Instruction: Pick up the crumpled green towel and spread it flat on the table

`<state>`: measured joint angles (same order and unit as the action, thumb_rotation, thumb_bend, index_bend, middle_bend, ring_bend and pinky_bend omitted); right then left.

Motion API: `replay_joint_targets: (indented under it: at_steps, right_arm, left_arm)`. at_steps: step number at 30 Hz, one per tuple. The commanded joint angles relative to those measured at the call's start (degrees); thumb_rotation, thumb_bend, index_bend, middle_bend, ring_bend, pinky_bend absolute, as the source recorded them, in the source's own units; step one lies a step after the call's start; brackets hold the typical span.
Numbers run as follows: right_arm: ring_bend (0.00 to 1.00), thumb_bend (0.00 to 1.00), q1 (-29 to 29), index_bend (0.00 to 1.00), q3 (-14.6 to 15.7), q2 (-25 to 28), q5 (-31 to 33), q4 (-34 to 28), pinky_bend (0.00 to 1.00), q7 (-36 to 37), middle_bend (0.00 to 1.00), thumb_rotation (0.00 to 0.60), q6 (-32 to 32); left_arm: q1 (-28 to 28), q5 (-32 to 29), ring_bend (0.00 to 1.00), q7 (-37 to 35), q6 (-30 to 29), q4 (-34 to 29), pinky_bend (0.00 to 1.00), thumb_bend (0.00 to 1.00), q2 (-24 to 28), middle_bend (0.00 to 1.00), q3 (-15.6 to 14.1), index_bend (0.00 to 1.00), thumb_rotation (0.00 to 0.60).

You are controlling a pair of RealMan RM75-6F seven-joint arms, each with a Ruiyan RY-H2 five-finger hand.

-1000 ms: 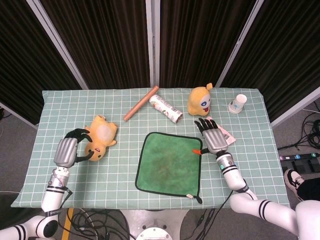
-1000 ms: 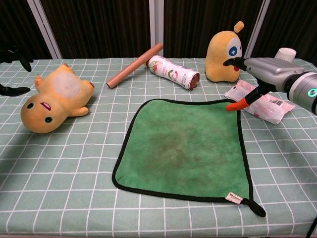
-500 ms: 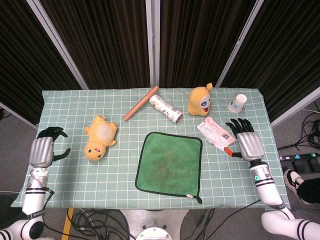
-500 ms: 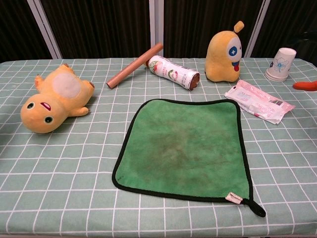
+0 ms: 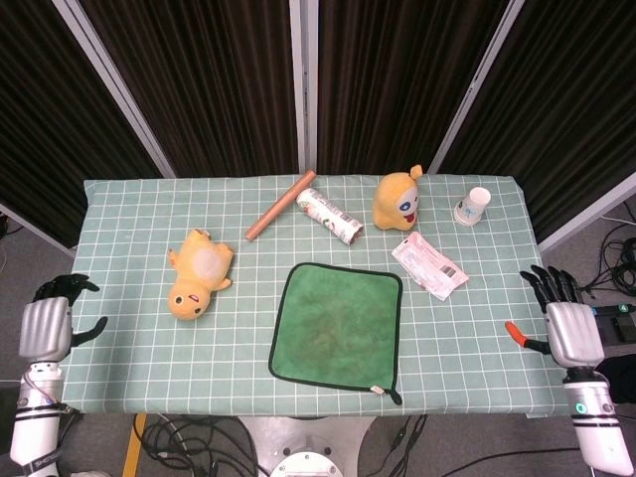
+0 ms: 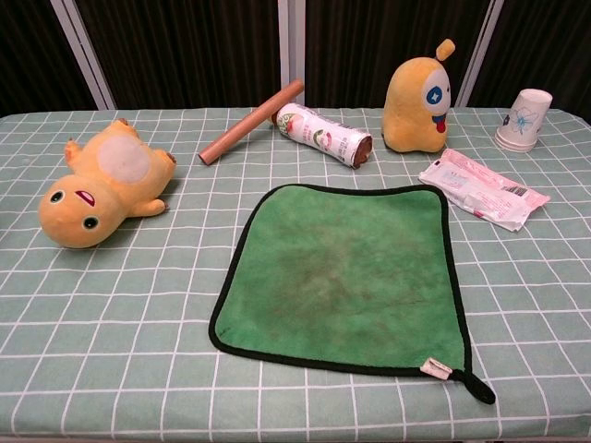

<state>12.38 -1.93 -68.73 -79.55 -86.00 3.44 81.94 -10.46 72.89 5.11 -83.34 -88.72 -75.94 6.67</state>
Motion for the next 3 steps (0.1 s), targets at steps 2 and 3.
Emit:
replay_joint_targets:
  at_steps: [2, 3]
  right_arm:
    - [0.00, 0.15, -2.58, 0.14, 1.54, 1.75, -1.93, -0.74, 0.00, 1.94, 0.08, 0.518, 2.08]
    - [0.00, 0.15, -3.14, 0.14, 1.75, 1.98, -2.37, -0.89, 0.00, 2.38, 0.08, 0.519, 2.58]
  left_arm:
    - [1.99, 1.40, 0.24, 1.37, -1.96, -2.66, 0.23, 0.25, 1.36, 0.37, -1.58, 0.44, 0.600]
    - [2.51, 1.73, 0.24, 1.74, -2.61, -3.36, 0.23, 0.25, 1.58, 0.37, -1.87, 0.44, 0.600]
